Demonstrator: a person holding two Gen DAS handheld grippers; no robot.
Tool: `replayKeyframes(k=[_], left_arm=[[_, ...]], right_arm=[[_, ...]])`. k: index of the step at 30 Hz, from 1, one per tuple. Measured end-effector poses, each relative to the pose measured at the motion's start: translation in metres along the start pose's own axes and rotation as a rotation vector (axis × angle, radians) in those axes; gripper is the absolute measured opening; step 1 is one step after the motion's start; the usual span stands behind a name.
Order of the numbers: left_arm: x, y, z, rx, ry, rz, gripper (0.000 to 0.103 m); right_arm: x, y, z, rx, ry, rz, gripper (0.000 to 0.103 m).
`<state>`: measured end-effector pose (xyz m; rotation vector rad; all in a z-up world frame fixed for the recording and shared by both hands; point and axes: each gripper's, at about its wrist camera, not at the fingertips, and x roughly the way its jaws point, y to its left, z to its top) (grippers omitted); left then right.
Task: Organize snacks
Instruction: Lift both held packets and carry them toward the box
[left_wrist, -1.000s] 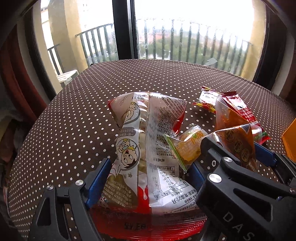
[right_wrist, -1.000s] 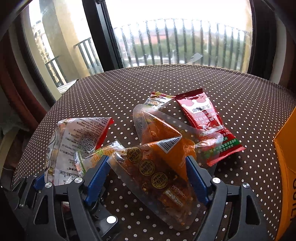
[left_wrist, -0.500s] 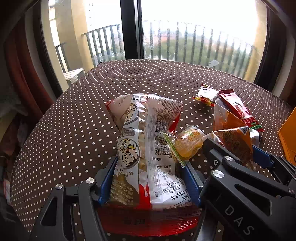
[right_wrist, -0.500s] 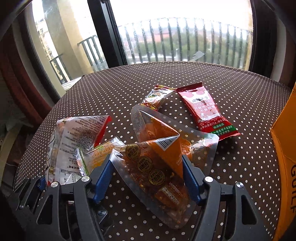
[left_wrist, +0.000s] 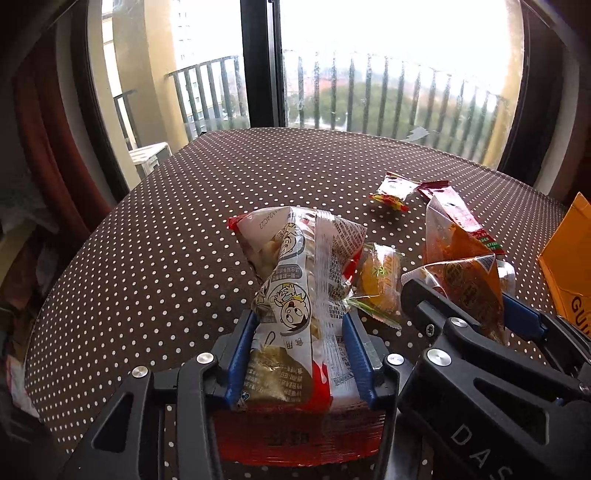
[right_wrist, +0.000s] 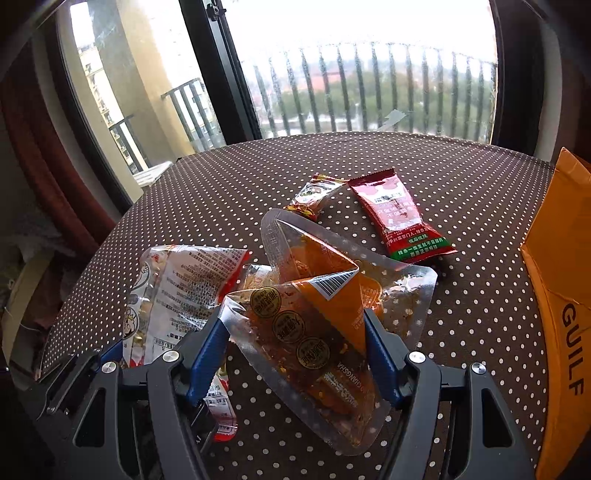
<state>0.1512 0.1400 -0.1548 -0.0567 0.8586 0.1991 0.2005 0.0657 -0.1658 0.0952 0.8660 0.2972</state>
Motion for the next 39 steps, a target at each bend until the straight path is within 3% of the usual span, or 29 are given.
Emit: replayKeyframes(k=[5, 9, 14, 17, 23, 29, 39], left_arm=[[0.005, -0.002, -0.001, 0.006, -0.003, 0.001, 0.060], [0.018, -0.004, 0.000, -0.003, 0.033, -0.018, 0.074], [0.027, -0.008, 0.001, -0.004, 0.035, -0.027, 0.077], [0.025, -0.010, 0.000, 0.004, 0.031, -0.052, 0.065], [0.016, -0.012, -0.004, 0.005, 0.024, -0.050, 0.055], [0.003, -0.014, -0.008, -0.003, 0.023, -0.069, 0.051], [-0.035, -0.024, -0.009, 0.008, -0.052, -0.053, 0.050]], right_arm=[[0.004, 0.000, 0.000, 0.001, 0.008, -0.005, 0.073], [0.009, 0.000, 0.002, 0.000, 0.012, -0.015, 0.073], [0.019, -0.002, 0.003, 0.002, 0.030, -0.026, 0.073], [0.021, -0.001, 0.004, -0.005, 0.028, -0.031, 0.073], [0.021, -0.004, 0.004, 0.007, 0.040, -0.021, 0.073], [0.009, -0.005, 0.001, 0.010, 0.027, -0.011, 0.073], [-0.022, -0.008, 0.000, 0.015, -0.026, 0.005, 0.073]])
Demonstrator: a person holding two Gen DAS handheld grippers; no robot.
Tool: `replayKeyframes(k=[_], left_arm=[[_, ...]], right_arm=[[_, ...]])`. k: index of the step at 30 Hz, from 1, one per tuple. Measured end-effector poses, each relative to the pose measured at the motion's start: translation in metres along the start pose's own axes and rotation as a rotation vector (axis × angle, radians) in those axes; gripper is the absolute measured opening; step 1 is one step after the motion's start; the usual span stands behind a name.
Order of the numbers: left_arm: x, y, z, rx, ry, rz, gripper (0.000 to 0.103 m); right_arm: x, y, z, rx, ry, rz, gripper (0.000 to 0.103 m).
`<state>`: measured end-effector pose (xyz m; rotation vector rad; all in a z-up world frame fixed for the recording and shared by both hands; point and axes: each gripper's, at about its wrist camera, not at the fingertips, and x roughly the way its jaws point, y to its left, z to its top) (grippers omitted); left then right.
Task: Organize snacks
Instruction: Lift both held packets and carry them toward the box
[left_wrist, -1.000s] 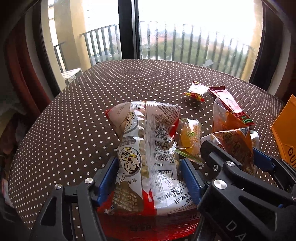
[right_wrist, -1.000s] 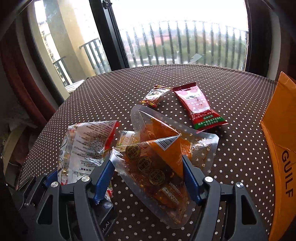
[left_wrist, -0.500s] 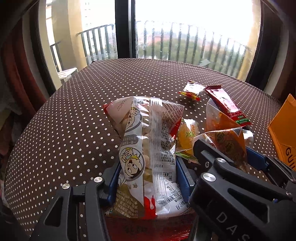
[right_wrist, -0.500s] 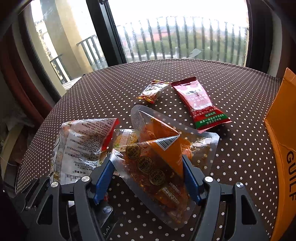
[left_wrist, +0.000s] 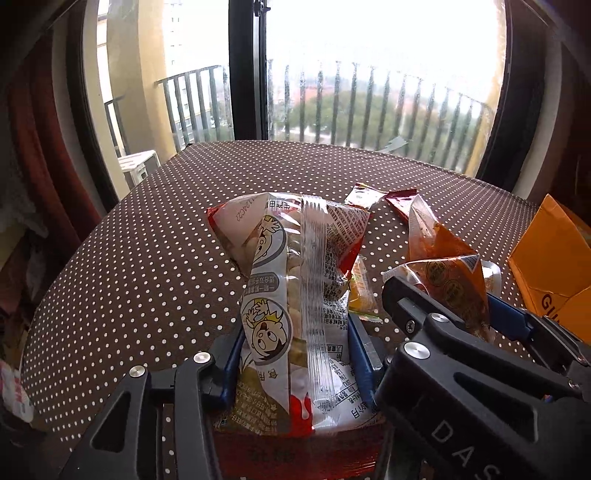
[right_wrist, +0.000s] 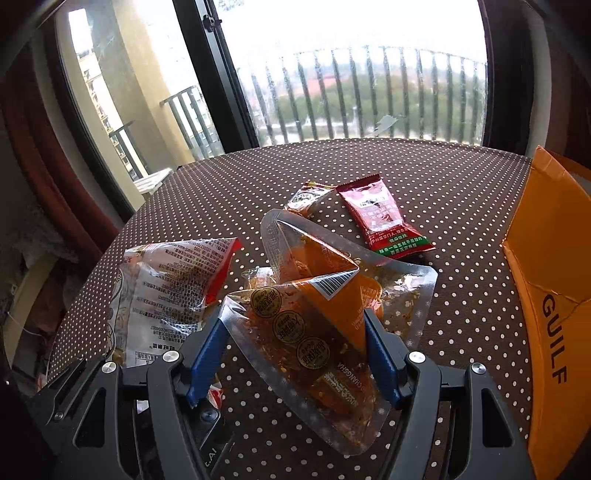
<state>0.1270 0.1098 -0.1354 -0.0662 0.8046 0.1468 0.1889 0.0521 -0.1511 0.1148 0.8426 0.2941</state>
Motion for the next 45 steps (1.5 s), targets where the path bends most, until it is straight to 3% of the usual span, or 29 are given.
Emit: replayKeyframes(k=[28, 45], left_arm=[[-0.132, -0.046, 0.010, 0.031, -0.185, -0.060, 0.050], [-0.167, -0.079, 0.019, 0.082, -0.261, -0.124, 0.050]], right_arm=[[-0.112, -0.017, 0.021, 0.014, -0.196, 0.006, 0.073], [-0.156, -0.042, 0.028, 0.032, -0.294, -0.005, 0.073]])
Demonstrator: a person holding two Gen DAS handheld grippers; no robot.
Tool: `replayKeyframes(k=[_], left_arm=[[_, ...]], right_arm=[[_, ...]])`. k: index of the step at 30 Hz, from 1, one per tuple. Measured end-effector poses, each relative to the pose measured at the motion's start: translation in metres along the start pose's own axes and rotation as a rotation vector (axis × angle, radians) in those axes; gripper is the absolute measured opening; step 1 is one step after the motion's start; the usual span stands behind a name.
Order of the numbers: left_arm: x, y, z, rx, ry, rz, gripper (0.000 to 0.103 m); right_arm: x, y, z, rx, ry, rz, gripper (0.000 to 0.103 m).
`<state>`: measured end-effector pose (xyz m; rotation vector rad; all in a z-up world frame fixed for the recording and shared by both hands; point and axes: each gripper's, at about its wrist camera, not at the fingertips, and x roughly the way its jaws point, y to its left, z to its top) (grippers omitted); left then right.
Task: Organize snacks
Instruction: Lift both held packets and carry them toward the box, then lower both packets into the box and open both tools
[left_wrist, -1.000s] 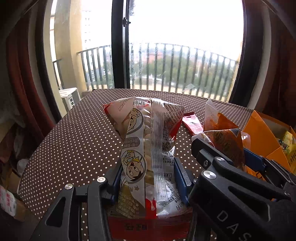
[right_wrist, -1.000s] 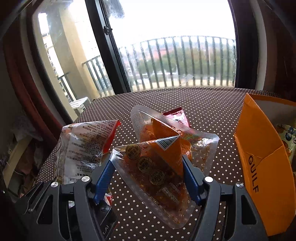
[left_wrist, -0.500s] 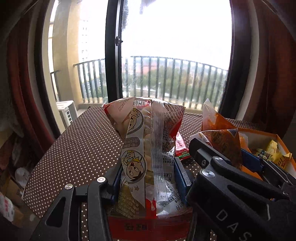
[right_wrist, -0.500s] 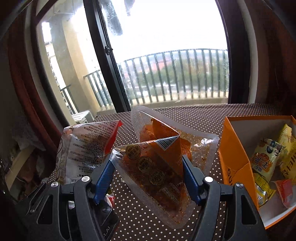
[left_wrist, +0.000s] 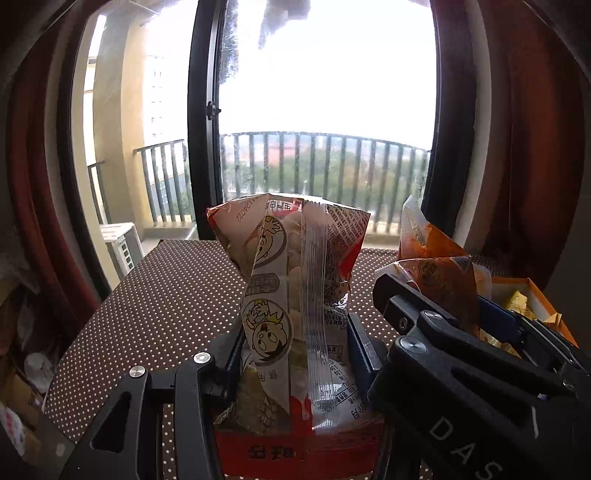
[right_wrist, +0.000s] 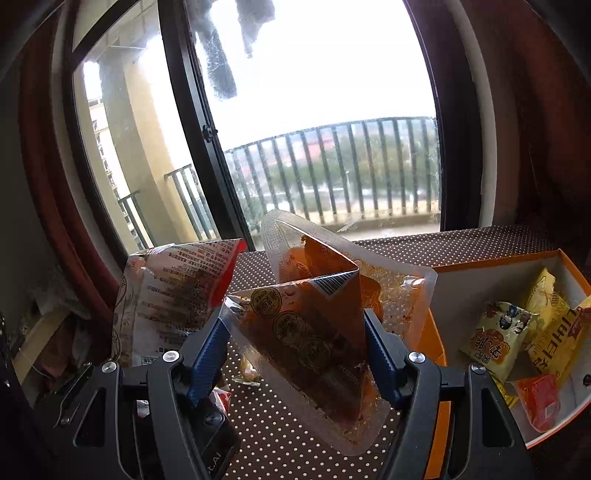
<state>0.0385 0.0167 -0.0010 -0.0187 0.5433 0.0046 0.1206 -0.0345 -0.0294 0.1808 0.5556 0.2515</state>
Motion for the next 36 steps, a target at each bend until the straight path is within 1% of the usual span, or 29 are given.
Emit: replayKeyframes(k=[6, 15, 23, 29, 36], left_arm=[[-0.001, -0.020, 0.006, 0.030, -0.010, -0.050, 0.050], [0.014, -0.037, 0.013, 0.067, -0.014, -0.094, 0.050], [0.027, -0.054, 0.018, 0.105, -0.011, -0.146, 0.050], [0.039, -0.068, 0.024, 0.136, -0.008, -0.191, 0.050], [0.061, -0.090, 0.029, 0.172, 0.015, -0.243, 0.050]], right_arm=[[-0.012, -0.019, 0.005, 0.023, -0.029, -0.018, 0.073], [-0.019, -0.051, 0.015, 0.051, -0.052, -0.048, 0.073], [-0.027, -0.085, 0.016, 0.084, -0.070, -0.076, 0.073], [-0.033, -0.111, 0.019, 0.115, -0.083, -0.113, 0.073], [-0.038, -0.140, 0.020, 0.147, -0.093, -0.169, 0.073]])
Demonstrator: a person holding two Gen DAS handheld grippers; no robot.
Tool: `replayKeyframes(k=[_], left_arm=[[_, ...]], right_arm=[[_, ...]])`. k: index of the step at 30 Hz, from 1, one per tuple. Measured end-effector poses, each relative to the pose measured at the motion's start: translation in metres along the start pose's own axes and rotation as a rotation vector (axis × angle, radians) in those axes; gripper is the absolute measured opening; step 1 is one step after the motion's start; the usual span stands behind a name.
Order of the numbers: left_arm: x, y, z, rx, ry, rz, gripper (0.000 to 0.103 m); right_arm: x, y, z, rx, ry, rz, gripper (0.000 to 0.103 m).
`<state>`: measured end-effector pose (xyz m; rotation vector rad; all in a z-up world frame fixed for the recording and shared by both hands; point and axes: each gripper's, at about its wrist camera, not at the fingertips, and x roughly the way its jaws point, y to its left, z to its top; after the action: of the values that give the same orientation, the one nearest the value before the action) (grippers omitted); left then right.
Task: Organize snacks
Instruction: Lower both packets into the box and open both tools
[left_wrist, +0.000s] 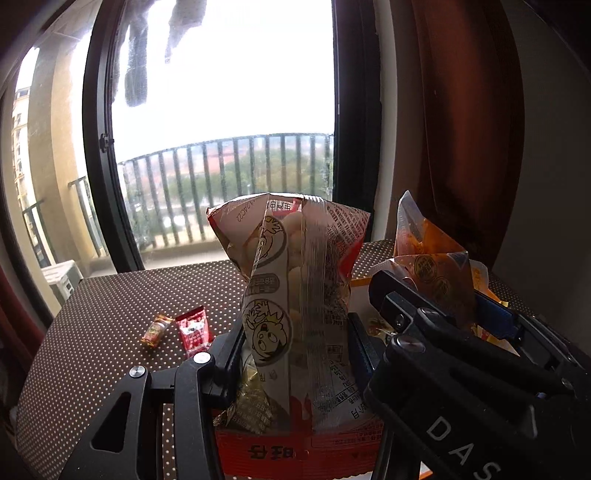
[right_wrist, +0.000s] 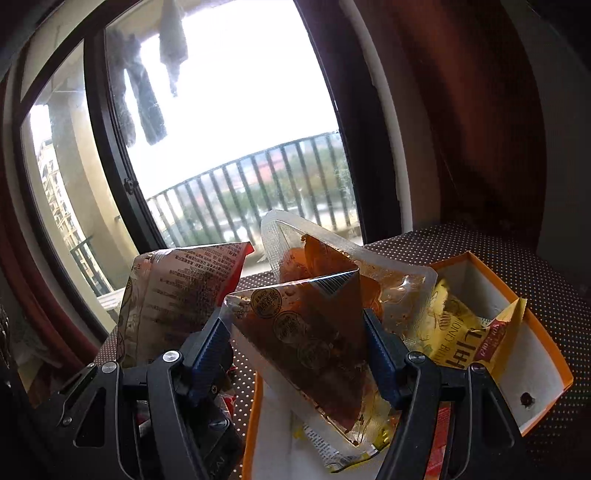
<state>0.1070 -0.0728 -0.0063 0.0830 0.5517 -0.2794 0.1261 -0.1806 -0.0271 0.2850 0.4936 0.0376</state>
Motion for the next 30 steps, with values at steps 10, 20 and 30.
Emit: replayKeyframes(k=[10, 20, 30], left_arm=[[0.056, -0.021, 0.009, 0.093, 0.093, -0.073, 0.051], [0.106, -0.028, 0.016, 0.186, 0.189, -0.071, 0.084], [0.130, -0.010, 0.017, 0.200, 0.191, -0.024, 0.091]], right_arm=[[0.010, -0.047, 0.000, 0.071, 0.022, -0.086, 0.073], [0.036, -0.078, 0.000, 0.141, 0.075, -0.132, 0.073], [0.052, -0.070, 0.000, 0.138, 0.112, -0.113, 0.072]])
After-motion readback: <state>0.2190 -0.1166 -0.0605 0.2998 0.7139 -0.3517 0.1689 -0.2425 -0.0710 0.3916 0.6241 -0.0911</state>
